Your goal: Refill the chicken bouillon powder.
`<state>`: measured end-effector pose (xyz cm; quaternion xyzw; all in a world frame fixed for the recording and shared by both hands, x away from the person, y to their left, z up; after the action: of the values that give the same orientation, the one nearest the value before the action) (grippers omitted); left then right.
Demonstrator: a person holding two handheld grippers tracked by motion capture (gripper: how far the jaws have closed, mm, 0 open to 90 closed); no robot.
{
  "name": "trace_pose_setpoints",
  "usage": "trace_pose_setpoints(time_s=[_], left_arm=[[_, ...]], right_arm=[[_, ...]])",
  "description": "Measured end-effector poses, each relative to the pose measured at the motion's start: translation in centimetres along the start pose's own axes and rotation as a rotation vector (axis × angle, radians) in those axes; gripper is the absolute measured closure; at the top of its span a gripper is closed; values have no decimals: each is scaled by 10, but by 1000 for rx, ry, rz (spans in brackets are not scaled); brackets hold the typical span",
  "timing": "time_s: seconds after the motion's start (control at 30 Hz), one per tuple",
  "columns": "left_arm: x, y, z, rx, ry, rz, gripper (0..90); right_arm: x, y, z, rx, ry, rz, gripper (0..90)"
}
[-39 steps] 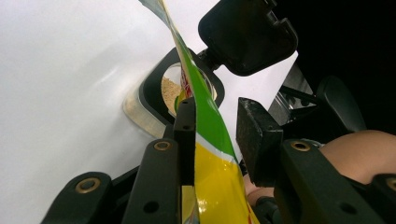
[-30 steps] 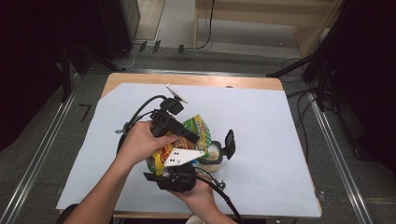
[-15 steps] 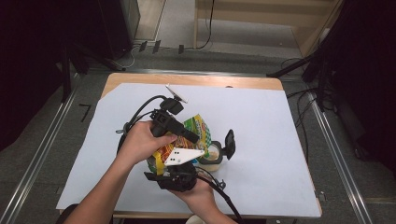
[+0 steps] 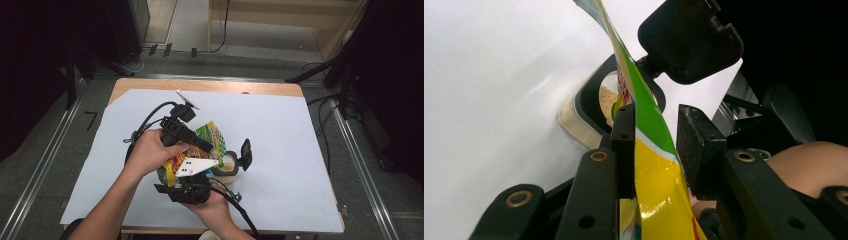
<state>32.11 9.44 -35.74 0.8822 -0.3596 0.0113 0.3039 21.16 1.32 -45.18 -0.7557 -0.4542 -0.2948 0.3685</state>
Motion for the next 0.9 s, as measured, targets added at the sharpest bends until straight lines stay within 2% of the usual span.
trace_pose_setpoints(time_s=[0.9], left_arm=[[0, 1, 0, 2, -7, 3, 708]], right_arm=[[1, -1, 0, 1, -5, 0, 726]])
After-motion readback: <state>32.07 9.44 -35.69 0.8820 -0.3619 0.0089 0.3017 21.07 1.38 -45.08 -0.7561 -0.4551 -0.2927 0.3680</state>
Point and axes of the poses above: each handheld gripper's, and its own axes: z roughly forward along the jaws, x roughly out of its top, y roughly to its right, the point moved 1 cm from there along z, roughly forward along the jaws, and after that the axes turned 11 degrees about -y, right-handed, at the moved point
